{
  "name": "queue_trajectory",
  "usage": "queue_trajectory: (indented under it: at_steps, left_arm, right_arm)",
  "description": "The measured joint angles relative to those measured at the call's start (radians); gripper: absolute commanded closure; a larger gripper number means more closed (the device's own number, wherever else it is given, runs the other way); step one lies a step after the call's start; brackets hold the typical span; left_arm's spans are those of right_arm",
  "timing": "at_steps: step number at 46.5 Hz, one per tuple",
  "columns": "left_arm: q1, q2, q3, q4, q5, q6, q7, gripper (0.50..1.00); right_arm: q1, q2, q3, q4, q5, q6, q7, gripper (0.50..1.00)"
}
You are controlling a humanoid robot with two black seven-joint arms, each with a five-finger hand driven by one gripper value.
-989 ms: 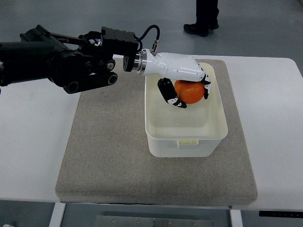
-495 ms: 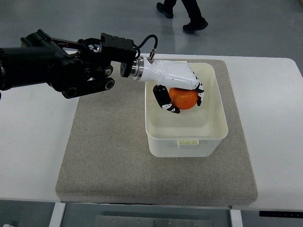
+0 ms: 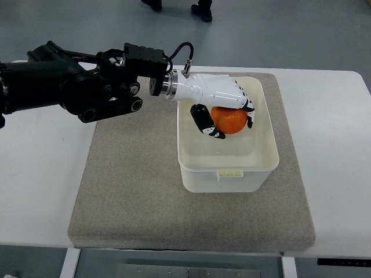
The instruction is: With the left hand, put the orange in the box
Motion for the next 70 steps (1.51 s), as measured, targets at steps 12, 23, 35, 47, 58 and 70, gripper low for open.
queue_trajectory:
  at_steps: [12, 23, 35, 47, 58, 70]
  left_arm:
    - [0.0, 0.001, 0.0, 0.001, -0.002, 0.0, 0.0, 0.549]
    - [0.0, 0.001, 0.0, 0.0, -0.001, 0.0, 0.0, 0.549]
    - [-0.009, 0.048, -0.026, 0.036, -0.002, 0.0, 0.0, 0.549]
    - [-0.02, 0.101, -0.038, 0.116, 0.002, 0.001, 0.0, 0.549]
    - [-0.012, 0.135, -0.04, 0.213, -0.004, 0.011, 0.0, 0.549]
    - [0.055, 0.126, -0.035, 0.52, -0.027, 0.011, 0.0, 0.546]
  right_arm:
    - [0.0, 0.0, 0.0, 0.0, 0.0, 0.0, 0.0, 0.574]
    - [0.0, 0.0, 0.0, 0.0, 0.0, 0.0, 0.0, 0.574]
    - [0.0, 0.0, 0.0, 0.0, 0.0, 0.0, 0.0, 0.574]
    - [0.0, 0.0, 0.0, 0.0, 0.0, 0.0, 0.0, 0.574]
    - [0.0, 0.0, 0.0, 0.0, 0.0, 0.0, 0.0, 0.574]
    - [0.0, 0.0, 0.0, 0.0, 0.0, 0.0, 0.0, 0.574]
